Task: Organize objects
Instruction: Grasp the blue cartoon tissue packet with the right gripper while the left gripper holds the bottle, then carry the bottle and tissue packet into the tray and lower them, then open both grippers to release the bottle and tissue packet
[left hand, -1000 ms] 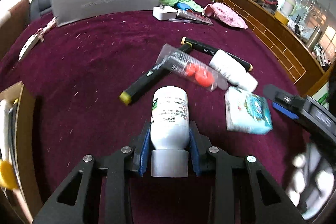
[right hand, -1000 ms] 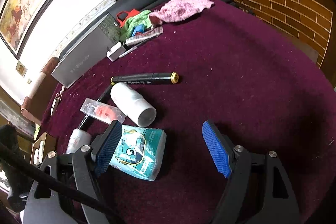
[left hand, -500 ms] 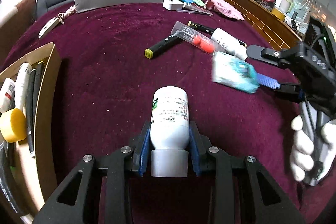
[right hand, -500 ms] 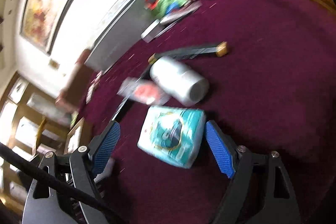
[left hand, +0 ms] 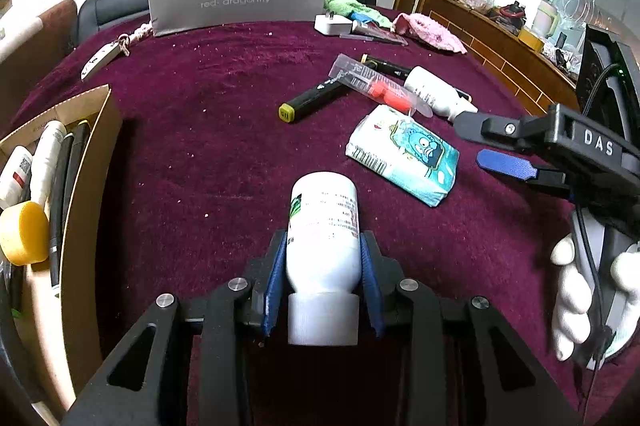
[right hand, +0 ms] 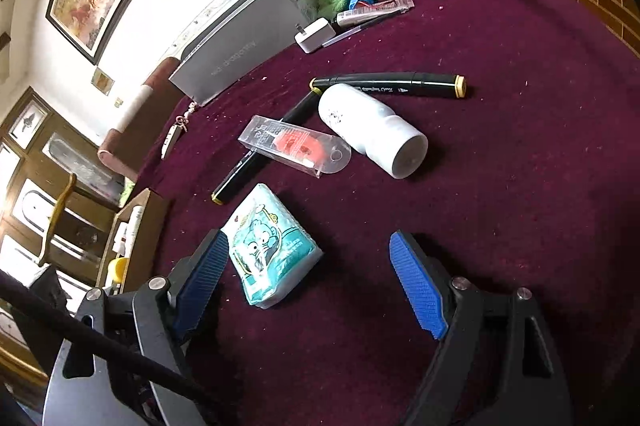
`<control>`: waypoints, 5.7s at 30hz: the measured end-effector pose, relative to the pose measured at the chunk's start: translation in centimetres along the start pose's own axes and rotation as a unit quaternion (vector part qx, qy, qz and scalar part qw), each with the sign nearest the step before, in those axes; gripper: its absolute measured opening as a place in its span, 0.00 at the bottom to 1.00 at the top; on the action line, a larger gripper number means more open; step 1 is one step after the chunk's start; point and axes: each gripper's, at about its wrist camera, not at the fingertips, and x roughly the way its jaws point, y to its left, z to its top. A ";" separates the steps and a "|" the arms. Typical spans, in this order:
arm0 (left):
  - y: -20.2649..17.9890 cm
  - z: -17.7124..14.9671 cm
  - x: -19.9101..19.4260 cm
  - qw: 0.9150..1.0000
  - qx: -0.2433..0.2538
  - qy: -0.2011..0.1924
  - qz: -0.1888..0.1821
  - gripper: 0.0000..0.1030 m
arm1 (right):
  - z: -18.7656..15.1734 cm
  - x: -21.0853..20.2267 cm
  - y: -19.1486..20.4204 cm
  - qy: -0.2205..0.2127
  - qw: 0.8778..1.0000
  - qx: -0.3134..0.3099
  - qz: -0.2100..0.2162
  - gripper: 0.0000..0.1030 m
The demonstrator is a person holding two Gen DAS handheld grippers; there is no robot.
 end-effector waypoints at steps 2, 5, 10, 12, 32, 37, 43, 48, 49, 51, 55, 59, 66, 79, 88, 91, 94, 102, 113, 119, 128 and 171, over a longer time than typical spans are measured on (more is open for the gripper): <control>-0.3 0.1 0.1 1.000 0.006 -0.002 0.000 0.38 | -0.1 0.2 0.7 -0.002 1.000 -0.012 -0.012 0.81; -0.5 0.2 0.2 1.000 0.011 0.000 0.000 0.39 | -0.5 0.4 1.7 -0.005 0.999 -0.034 -0.039 0.81; 0.6 0.0 -0.6 0.999 -0.002 0.024 -0.023 0.28 | -0.7 0.7 3.4 0.007 0.991 -0.084 -0.100 0.80; 1.2 -0.5 -1.3 0.999 -0.009 0.025 -0.024 0.28 | -0.6 0.8 4.4 0.015 0.988 -0.105 -0.113 0.81; 3.7 -2.5 -5.7 0.998 -0.044 0.012 -0.052 0.28 | -1.1 5.6 9.5 0.095 0.953 -0.214 -0.193 0.48; 3.7 -2.9 -6.6 0.998 -0.043 0.006 -0.051 0.28 | -1.4 4.3 8.9 0.092 0.963 -0.177 -0.183 0.46; 3.6 -3.5 -8.1 0.998 -0.037 -0.007 -0.052 0.28 | -2.4 2.3 8.4 0.091 0.973 -0.138 -0.158 0.45; 3.5 -3.9 -9.6 0.998 -0.036 -0.021 -0.056 0.28 | -3.8 0.4 8.6 0.087 0.979 -0.122 -0.138 0.46; 3.5 -4.0 -9.9 0.998 -0.036 -0.023 -0.056 0.28 | -4.1 0.0 8.8 0.085 0.980 -0.121 -0.135 0.46; 3.4 -4.2 -10.6 0.997 -0.036 -0.030 -0.058 0.28 | -4.5 -0.6 9.4 0.080 0.980 -0.124 -0.133 0.46; 3.7 -4.6 -11.9 0.997 -0.037 -0.043 -0.060 0.28 | -5.3 -1.8 10.9 0.071 0.980 -0.133 -0.127 0.46; 4.4 -5.1 -13.0 0.996 -0.042 -0.054 -0.057 0.28 | -6.0 -2.8 12.7 0.061 0.980 -0.146 -0.121 0.46; 6.4 -5.8 -15.0 0.994 -0.061 -0.077 -0.047 0.28 | -7.1 -3.8 16.6 0.051 0.979 -0.170 -0.100 0.46; 12.2 -6.7 -16.7 0.987 -0.122 -0.102 -0.021 0.28 | -8.9 -2.4 22.1 0.064 0.977 -0.193 -0.057 0.46; 16.8 -6.5 -16.2 0.980 -0.164 -0.107 0.008 0.28 | -9.5 -0.3 23.8 0.088 0.981 -0.173 -0.018 0.46; 17.7 -6.3 -15.5 0.981 -0.167 -0.102 0.016 0.28 | -9.6 0.8 24.4 0.105 0.981 -0.160 0.002 0.46; 18.7 -6.0 -14.3 0.980 -0.176 -0.091 0.016 0.28 | -10.1 2.0 25.5 0.119 0.980 -0.161 0.010 0.47; 20.7 -5.2 -12.5 0.978 -0.196 -0.073 0.013 0.28 | -12.2 4.9 28.9 0.142 0.968 -0.206 0.002 0.46; 22.7 -4.5 -11.3 0.973 -0.224 -0.061 -0.020 0.28 | -13.6 8.0 29.4 0.164 0.959 -0.229 -0.023 0.46; 22.6 -3.9 -10.2 0.973 -0.224 -0.048 -0.028 0.28 | -14.4 8.7 29.7 0.161 0.952 -0.256 -0.044 0.46; 22.1 -3.1 -8.8 0.976 -0.216 -0.036 -0.017 0.28 | -15.2 9.0 29.8 0.158 0.946 -0.277 -0.055 0.50; 9.7 -1.4 -18.0 0.989 -0.054 -0.122 0.056 0.57 | -13.2 -2.1 22.8 0.072 0.978 -0.192 -0.046 0.58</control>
